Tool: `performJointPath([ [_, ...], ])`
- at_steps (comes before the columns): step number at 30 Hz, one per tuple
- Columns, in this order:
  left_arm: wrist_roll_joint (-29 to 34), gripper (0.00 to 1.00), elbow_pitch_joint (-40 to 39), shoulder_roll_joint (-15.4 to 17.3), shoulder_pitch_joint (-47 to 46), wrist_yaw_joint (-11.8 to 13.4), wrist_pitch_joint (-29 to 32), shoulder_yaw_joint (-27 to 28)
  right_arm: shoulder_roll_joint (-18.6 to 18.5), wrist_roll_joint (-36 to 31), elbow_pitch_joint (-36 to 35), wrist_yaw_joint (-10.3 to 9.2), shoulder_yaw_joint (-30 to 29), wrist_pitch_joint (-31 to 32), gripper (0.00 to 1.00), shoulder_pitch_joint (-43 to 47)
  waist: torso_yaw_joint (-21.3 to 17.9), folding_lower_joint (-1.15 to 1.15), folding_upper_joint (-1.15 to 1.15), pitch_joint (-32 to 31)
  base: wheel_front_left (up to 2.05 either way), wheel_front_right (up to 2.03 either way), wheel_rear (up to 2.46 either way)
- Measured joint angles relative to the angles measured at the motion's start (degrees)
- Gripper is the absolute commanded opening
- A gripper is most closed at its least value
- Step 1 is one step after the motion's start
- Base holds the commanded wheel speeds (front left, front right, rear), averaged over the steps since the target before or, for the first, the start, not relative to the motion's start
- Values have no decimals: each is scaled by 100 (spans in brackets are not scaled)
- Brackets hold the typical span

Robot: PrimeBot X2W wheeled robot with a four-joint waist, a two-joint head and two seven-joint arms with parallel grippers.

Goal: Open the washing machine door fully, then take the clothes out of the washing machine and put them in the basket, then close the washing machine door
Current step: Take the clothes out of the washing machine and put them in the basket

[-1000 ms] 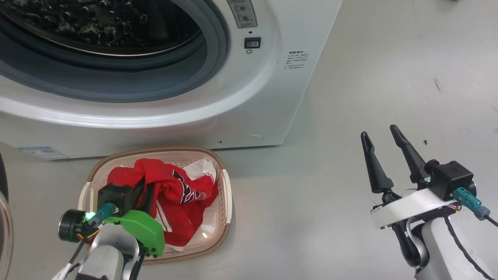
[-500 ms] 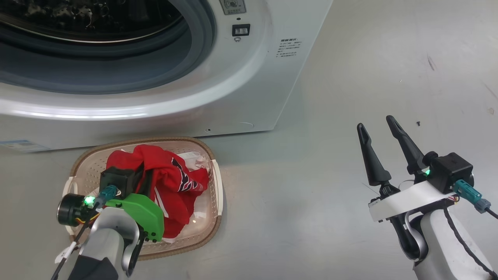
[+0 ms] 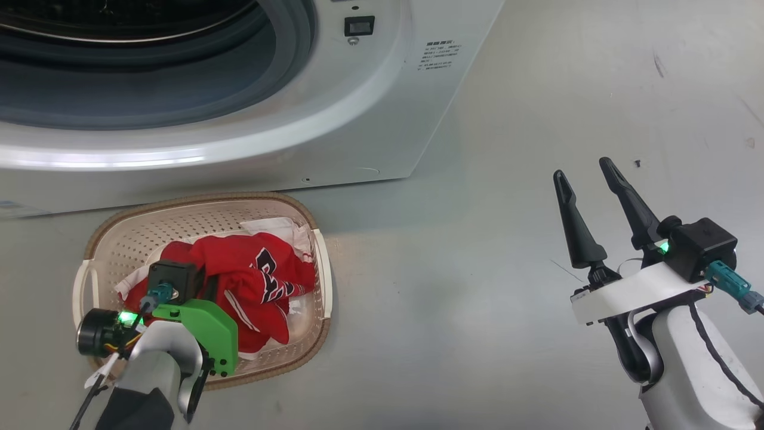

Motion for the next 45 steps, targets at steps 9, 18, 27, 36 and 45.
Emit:
performJointPath([
  [9,14,0,543,16,-345,68,-8,77,-130,0,-33,0,-88,0,100,-77,-21,0,0,237,0,0,0],
  [18,-125,0,1228,8,-500,242,-27,377,-156,-1,-57,0,-101,0,100,-130,-1,0,0,360,0,0,0],
  [27,-167,0,1594,-16,-665,259,-137,426,-169,-1,-57,0,-88,0,100,-130,6,0,0,390,0,0,0],
  [36,-240,100,1915,-48,-805,353,-346,450,-168,-1,-48,0,-81,0,100,-177,28,0,0,358,0,0,0],
  [45,-255,100,2111,-127,-855,292,-721,425,-133,-1,15,0,-93,0,100,-179,114,0,0,141,0,0,0],
])
